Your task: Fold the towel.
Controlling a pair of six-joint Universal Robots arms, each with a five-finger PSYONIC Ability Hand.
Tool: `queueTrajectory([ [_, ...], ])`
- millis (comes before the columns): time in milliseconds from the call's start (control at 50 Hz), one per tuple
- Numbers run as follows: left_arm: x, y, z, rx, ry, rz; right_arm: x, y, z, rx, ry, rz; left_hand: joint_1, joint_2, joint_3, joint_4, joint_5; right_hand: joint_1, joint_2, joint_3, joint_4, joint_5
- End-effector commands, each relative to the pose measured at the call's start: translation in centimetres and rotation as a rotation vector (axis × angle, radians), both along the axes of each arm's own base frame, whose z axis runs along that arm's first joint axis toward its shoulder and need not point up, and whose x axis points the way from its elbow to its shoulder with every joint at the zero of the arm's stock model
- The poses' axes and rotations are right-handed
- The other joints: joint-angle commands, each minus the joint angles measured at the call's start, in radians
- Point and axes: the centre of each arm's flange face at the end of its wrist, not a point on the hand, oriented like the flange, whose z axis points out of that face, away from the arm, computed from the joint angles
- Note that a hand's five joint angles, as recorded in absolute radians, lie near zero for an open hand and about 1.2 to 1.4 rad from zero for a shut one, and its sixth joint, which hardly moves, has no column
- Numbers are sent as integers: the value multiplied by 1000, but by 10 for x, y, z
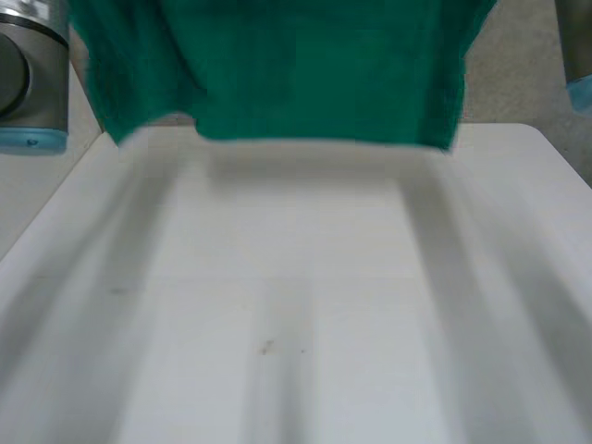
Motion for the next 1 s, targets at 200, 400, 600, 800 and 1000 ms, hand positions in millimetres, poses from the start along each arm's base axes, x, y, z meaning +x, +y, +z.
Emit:
queueTrajectory([
  [200, 28, 64, -197, 632, -148, 4, -6, 46, -205, 622, 277, 144, 233, 198, 203, 201, 279, 411, 215, 209, 204, 227],
  [400, 29, 76, -278, 865, -211, 3, -10, 52, -325, 996, 362, 149, 233, 198, 203, 201, 279, 411, 215, 209, 204, 227],
  [600, 29, 77, -264, 828, -198, 0, -36, 37, -324, 1148, 21, 137, 233, 198, 203, 201, 279, -169, -364, -370, -376, -353],
  [800, 28, 77, -270, 841, -204, -5, -46, 36, -329, 1200, -49, 142, 233, 198, 203, 201, 279, -228, -424, -430, -435, -412],
  [1000, 28, 75, -273, 847, -205, -4, -43, 34, -327, 1188, -42, 167, 199, 164, 169, 167, 244, 410, 215, 209, 203, 226],
])
